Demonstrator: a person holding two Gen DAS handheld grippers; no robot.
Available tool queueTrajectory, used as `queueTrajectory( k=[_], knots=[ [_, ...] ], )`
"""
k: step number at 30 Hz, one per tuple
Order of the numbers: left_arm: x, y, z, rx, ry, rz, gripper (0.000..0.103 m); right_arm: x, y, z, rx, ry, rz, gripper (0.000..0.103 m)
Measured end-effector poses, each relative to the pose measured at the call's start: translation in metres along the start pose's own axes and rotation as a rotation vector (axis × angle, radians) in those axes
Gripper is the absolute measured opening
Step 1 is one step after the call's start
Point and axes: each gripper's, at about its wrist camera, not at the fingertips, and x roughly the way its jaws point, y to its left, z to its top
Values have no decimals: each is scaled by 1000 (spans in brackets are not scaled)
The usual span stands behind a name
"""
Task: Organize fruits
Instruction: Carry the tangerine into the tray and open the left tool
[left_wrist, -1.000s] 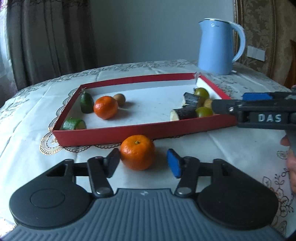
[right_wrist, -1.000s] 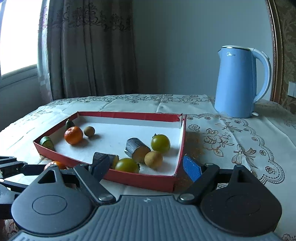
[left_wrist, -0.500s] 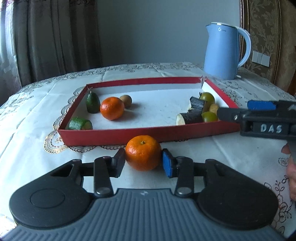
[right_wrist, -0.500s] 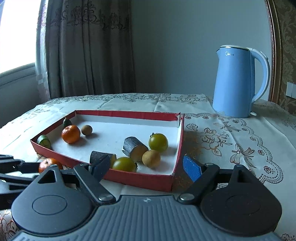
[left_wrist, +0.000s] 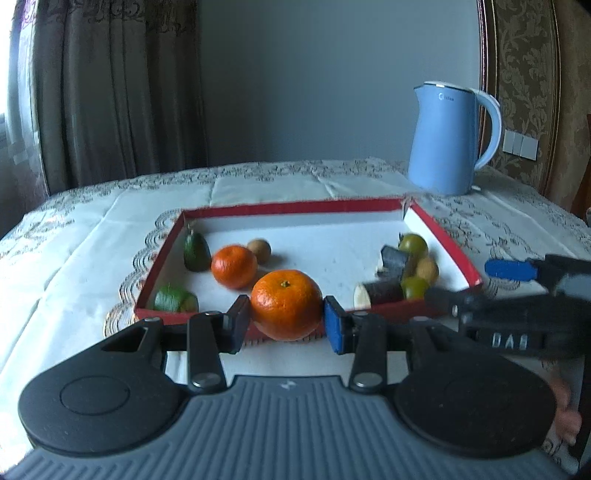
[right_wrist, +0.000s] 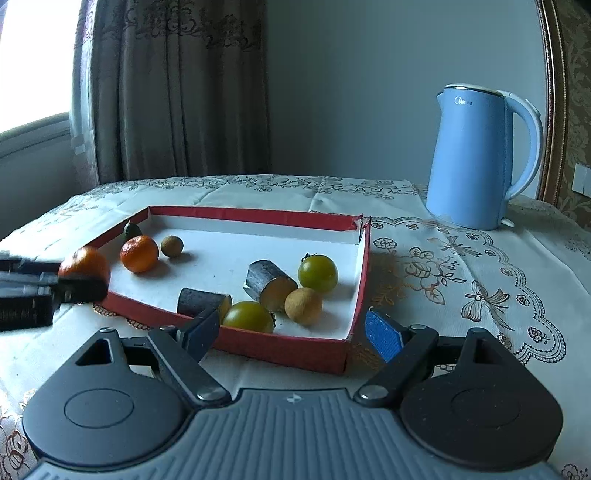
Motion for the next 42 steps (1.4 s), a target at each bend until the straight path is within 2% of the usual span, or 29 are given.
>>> queueTrajectory(
  k=[13,25,40,42],
  knots=[
    [36,0,20,7,7,33,39,2,2,-1,-9,12,-4,86],
    [79,9,21,-14,72,52,39,4,2,-2,-14,28,-5,87],
    [97,7,22,18,51,90,39,7,4,-4,-23,37,-8,87],
    [99,7,21,22,82,78,40,7,4,-4,-22,39,-7,87]
  ],
)
